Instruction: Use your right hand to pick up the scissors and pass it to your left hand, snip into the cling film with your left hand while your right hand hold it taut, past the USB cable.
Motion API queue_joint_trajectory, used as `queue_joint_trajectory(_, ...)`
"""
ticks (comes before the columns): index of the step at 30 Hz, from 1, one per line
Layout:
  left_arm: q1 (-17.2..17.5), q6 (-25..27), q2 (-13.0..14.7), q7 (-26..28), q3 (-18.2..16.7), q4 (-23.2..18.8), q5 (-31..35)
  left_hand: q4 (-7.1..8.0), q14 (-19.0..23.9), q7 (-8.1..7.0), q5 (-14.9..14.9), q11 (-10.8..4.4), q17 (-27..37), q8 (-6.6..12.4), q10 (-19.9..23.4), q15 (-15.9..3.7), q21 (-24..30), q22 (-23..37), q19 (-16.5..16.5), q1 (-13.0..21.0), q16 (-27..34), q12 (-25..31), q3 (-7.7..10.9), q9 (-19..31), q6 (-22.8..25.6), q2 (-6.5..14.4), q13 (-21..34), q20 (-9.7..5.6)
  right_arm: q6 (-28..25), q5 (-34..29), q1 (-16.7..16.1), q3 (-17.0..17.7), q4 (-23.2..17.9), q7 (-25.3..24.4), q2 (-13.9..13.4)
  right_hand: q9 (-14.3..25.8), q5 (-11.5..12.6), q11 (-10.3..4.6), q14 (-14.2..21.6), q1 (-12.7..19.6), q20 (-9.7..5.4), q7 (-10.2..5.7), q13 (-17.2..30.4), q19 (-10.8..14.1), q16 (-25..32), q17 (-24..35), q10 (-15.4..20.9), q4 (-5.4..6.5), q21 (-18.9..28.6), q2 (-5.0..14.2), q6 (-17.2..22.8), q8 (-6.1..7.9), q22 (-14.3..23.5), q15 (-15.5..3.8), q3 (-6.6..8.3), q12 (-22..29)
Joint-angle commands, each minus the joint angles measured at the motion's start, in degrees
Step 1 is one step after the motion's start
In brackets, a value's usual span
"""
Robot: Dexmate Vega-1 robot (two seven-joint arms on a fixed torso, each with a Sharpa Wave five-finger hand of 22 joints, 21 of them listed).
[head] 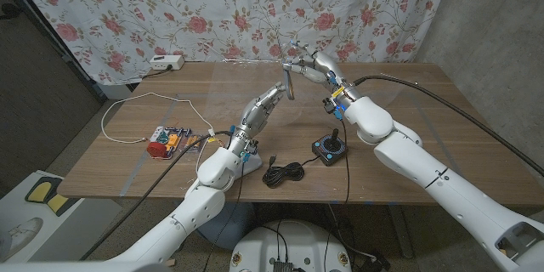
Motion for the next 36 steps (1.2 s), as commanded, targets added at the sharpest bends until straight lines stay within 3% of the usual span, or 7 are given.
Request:
queue_joint_trajectory(1, -0.5, 0.2, -0.6, -0.5, 0.0, 0.9, -0.4, -0.13, -0.1, 0.04, 0.3, 0.09, 0.2, 0.02, 0.1, -0.04, 0.2, 0.3, 0.0, 0.2, 0.4, 0.4, 0.22, 0.3, 0.5, 0.9, 0.3, -0.09, 0.7, -0.5, 0.2, -0.4, 0.5, -0.7, 0.6, 0.1, 0.4, -1.24, 0.2, 0.1, 0.1, -0.37, 0.1, -0.1, 0.0, 0.2, 1.3, 0.06, 0.0, 0.81, 0.6, -0.07, 0.1, -5.72, -0.12, 0.3)
queue_joint_trajectory(19, -0.1, -0.2, -0.8, -1.4, 0.0, 0.8, -1.4, -0.18, -0.2, -0.21, 0.3, -0.08, 0.2, -0.07, 0.2, 0.0, 0.2, 0.3, 0.0, 0.3, 0.4, 0.4, 0.12, 0.3, 0.6, 1.1, 0.3, -0.12, 0.0, -1.1, 0.7, -1.1, 1.0, -1.6, 0.9, 0.1, 0.5, -1.22, 0.2, 0.1, 0.2, -0.13, 0.2, -0.1, -0.3, 0.1, 0.8, 0.01, 0.0, 0.82, 0.0, -0.42, 0.1, -5.54, -0.15, 0.2)
queue_joint_trajectory(21, -0.1, -0.3, -0.8, -1.3, 0.0, 0.7, -1.1, -0.19, -0.2, -0.21, 0.3, -0.05, 0.2, -0.09, 0.2, -0.06, 0.2, 0.3, 0.1, 0.3, 0.4, 0.4, 0.09, 0.3, 0.6, 1.1, 0.3, -0.22, 0.0, -1.1, 0.8, -1.2, 0.9, -1.4, 0.7, 0.1, 0.6, -1.4, 0.2, 0.1, 0.2, 0.38, 0.3, -0.1, -0.4, 0.0, 0.7, -0.03, 0.0, 0.76, -1.5, -0.97, 0.1, -5.51, -0.09, 0.3)
queue_joint_trajectory(36, 0.1, -0.3, -0.8, -1.0, 0.0, 0.2, -1.1, -0.26, -0.1, -0.21, 0.3, 0.08, 0.2, -0.15, 0.4, -0.15, 0.2, 0.3, 0.2, 0.4, 0.4, 0.5, -0.02, 0.3, 0.8, 1.2, 0.4, -0.18, 0.0, -0.8, 0.4, -1.5, 0.1, -1.2, 0.4, 0.1, 0.6, -1.26, 0.2, -0.1, 0.17, 0.22, 0.2, -0.1, -0.4, 0.1, 0.8, 0.02, 0.0, 0.8, -0.4, -0.51, 0.1, -5.44, -0.26, 0.3)
